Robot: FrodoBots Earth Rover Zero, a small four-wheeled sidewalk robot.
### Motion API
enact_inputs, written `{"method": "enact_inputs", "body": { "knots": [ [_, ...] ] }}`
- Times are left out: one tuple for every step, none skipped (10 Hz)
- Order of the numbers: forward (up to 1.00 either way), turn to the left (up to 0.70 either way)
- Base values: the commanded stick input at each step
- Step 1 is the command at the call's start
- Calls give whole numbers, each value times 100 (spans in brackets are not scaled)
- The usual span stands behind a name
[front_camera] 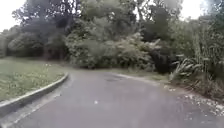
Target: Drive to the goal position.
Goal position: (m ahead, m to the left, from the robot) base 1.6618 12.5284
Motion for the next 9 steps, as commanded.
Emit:
{"method": "enact_inputs", "body": {
  "knots": [
    [70,0],
    [70,0],
    [70,0],
    [70,0],
    [70,0],
    [70,0],
    [70,0],
    [70,0],
    [70,0]
  ]
}}
